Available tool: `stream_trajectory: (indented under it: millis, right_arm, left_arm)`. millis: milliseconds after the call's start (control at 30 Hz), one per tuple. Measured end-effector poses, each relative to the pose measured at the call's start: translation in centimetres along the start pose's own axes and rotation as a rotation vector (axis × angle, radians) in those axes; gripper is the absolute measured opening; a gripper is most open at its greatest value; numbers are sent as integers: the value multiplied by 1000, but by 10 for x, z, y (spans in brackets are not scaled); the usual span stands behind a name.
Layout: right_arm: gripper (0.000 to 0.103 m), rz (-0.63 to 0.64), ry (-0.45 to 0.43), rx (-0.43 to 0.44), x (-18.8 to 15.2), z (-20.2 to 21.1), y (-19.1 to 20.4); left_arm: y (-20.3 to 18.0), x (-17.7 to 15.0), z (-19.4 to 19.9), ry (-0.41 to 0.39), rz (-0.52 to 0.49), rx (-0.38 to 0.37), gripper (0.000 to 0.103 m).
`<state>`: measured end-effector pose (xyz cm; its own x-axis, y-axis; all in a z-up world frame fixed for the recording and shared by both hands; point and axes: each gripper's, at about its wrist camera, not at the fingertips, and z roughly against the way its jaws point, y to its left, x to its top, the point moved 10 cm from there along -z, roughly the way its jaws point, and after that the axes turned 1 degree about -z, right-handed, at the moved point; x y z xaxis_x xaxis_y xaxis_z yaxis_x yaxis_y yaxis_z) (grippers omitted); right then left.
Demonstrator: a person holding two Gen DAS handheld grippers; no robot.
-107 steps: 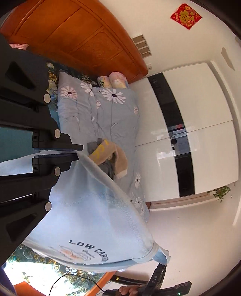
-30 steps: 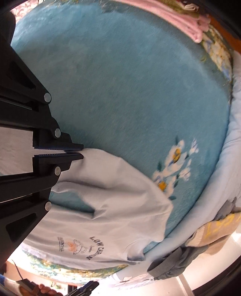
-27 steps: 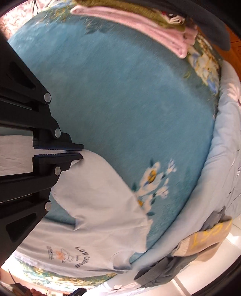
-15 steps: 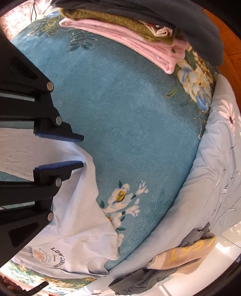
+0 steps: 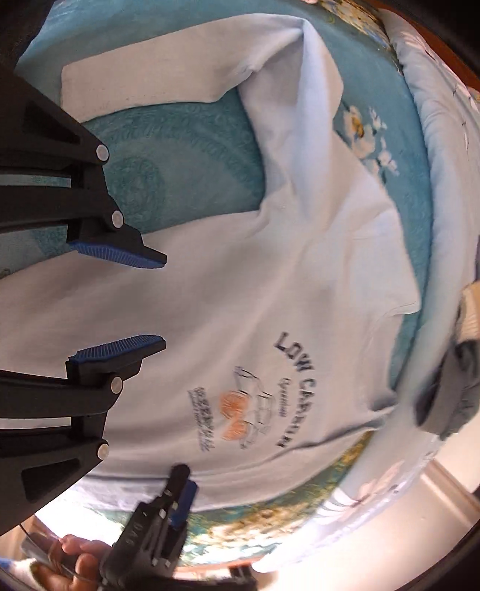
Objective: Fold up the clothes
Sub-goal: 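Release the sweatshirt and smooth its body flat with both tools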
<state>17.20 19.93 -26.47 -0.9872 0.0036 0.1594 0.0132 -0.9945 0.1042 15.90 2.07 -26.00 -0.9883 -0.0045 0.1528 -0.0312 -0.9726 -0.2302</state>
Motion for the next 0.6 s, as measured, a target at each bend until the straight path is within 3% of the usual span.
stream_trajectory:
  millis: [67, 100, 133, 233, 467, 600]
  right_arm:
    - [38, 11, -11, -20, -2, 0, 0]
    - [33, 14, -13, -28, -3, 0, -1]
    - [18, 17, -15, -35, -4, 1, -1]
    - [5, -2, 1, 20, -8, 3, -2]
    - [2, -26, -11, 88, -13, 18, -16]
    - [5, 34, 8, 52, -23, 10, -5]
  left_arm:
    - [4, -1, -2, 13, 24, -2, 41]
    - [8, 0, -1, 10, 51, -13, 41]
    - [13, 0, -1, 9, 79, -22, 41]
    - [22, -1, -1, 19, 150, -52, 41]
    - [15, -1, 2, 19, 143, -40, 41]
    - [10, -1, 5, 15, 121, -22, 41]
